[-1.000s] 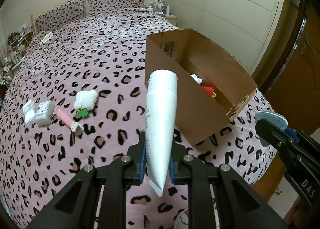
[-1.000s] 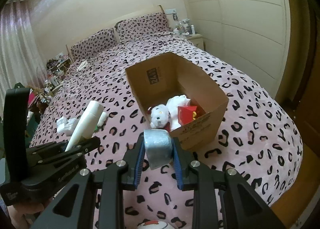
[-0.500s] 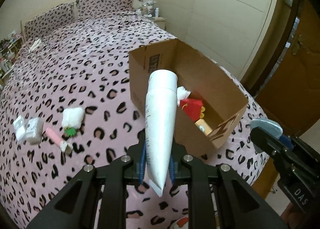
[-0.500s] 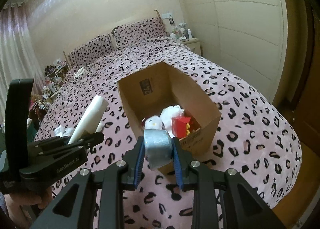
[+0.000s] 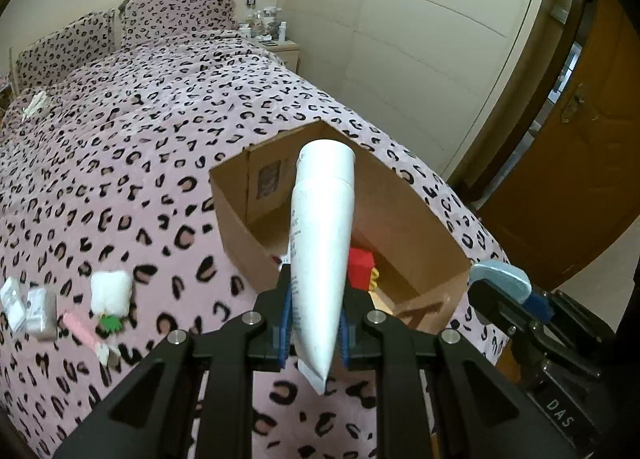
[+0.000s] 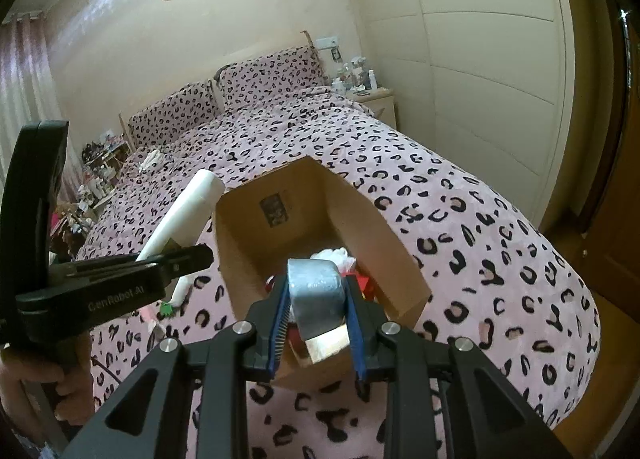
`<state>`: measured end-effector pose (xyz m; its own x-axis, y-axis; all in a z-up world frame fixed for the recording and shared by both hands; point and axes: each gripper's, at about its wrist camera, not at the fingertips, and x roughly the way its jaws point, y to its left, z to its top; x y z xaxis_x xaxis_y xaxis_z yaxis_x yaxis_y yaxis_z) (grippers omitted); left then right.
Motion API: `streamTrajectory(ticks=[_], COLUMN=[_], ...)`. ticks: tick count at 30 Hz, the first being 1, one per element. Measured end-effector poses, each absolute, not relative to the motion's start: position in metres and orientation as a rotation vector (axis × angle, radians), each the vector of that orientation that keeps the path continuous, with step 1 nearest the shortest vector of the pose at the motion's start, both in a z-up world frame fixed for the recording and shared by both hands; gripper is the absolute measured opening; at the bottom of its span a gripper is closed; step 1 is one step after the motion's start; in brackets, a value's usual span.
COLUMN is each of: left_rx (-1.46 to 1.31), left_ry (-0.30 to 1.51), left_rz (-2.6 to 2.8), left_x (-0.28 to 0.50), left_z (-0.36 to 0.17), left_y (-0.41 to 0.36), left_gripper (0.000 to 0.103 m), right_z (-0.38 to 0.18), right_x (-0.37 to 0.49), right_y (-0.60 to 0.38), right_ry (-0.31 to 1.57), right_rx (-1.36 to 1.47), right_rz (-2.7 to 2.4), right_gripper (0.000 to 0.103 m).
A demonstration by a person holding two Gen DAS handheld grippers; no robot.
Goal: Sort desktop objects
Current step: 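Lower the white tube into the box with the left tool while the right tool drops the blue sponge in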
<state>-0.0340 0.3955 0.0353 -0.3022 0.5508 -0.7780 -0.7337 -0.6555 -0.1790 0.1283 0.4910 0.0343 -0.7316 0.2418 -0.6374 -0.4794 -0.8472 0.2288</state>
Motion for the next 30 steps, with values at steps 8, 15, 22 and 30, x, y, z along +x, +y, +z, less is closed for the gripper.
streamTrajectory(ticks=[8,15,22,30], left_rx=[-1.102,-1.116,-1.143,-1.187], left_ry=[0.258,0.273,0.290,0.293], left_rz=[2.000,1.972,1.936,1.919], left_x=[-0.053,-0.063,-0.073,-0.090], left_z=[0.038,0.032,0.017,-0.010], left_y=[0.418,0.441,0.461,0.468], left_gripper=[0.018,0.018,0.018,0.018], right_z=[0.032,0.022,0.012,0.001], right_x=[0.109,0.086,0.064,0.044], right_y=[0.511,0.522,0.529,0.526], right_ry=[0.538,0.550,0.528,0.440], right_rx=[-0.855,-0.886,-0.919,-0.971], right_rz=[2.543,2.540,2.524,2.503], right_gripper=[0.027,0.027,0.027,0.027])
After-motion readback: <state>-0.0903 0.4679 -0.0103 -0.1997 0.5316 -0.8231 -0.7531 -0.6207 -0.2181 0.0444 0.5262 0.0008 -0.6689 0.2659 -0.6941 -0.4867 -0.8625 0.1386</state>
